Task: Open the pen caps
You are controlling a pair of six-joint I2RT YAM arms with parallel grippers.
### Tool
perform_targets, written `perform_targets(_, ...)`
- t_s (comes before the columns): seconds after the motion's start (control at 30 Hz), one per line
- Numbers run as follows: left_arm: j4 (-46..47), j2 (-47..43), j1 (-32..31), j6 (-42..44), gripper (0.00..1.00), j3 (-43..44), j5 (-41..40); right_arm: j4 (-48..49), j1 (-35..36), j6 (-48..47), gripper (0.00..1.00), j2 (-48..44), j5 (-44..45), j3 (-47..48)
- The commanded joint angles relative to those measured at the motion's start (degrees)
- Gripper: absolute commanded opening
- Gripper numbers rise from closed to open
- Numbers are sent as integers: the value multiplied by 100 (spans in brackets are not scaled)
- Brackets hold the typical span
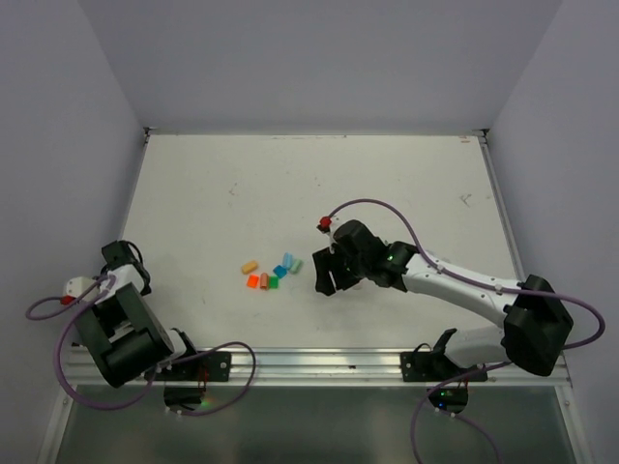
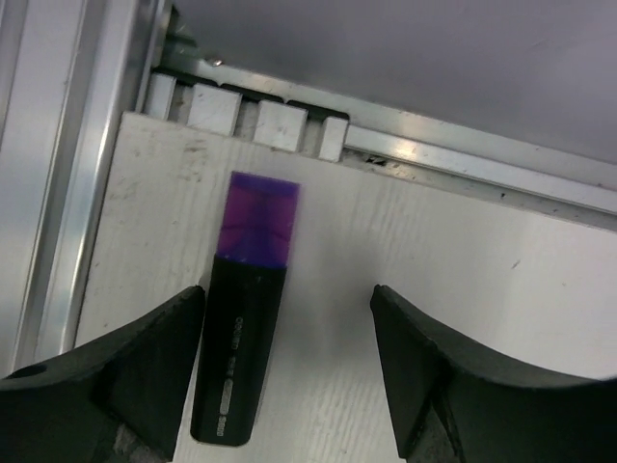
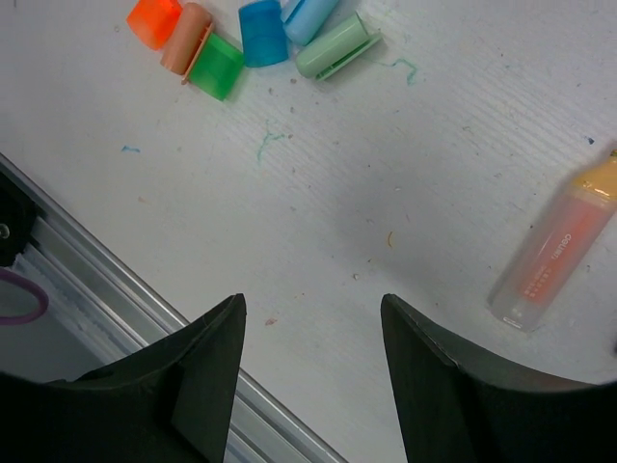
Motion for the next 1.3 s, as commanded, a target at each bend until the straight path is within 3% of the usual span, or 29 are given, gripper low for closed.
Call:
perform_targets(0.0, 574, 419, 46, 605, 72, -171, 679, 118, 24, -17, 62, -305, 222, -25)
perform_targets(0.13, 223, 885, 46, 536, 69, 145, 512, -13, 15, -69, 62, -367, 213, 45)
perform_targets(0.3, 485, 921, 2, 772, 56, 93, 634, 312, -29, -17, 61, -631, 346, -157)
perform_targets(0.37, 556, 895, 11, 859, 42, 75, 661, 111, -29, -69, 61, -631, 337, 1)
perform_targets(0.43, 512, 912, 2, 869, 37, 84, 634, 75, -29, -70, 61, -736, 433, -25)
perform_targets(0.47, 529, 912, 2, 912, 28, 93, 634, 101, -38, -70, 61, -910, 486, -77)
perform_targets(0.53, 669, 895, 2, 1044, 21, 58, 722, 320, -55, -26, 61, -1026, 512, -244)
perform_targets(0.63, 688, 869, 2, 1123, 3, 67, 783, 269, -73, -34, 61, -1070, 512, -201)
perform_targets(0.8, 960, 701, -7, 1396, 0, -30, 1056, 391, -90, 0, 61, -1228, 512, -376)
perform_targets(1.1, 294, -1, -165, 1334, 0, 207, 1233, 549, -90, 97, 61, -992, 188, -439)
perform_targets(1.27, -94, -730, -839, 1194, 0, 269, 960, 628, -91, 88, 61, -544, -58, -272)
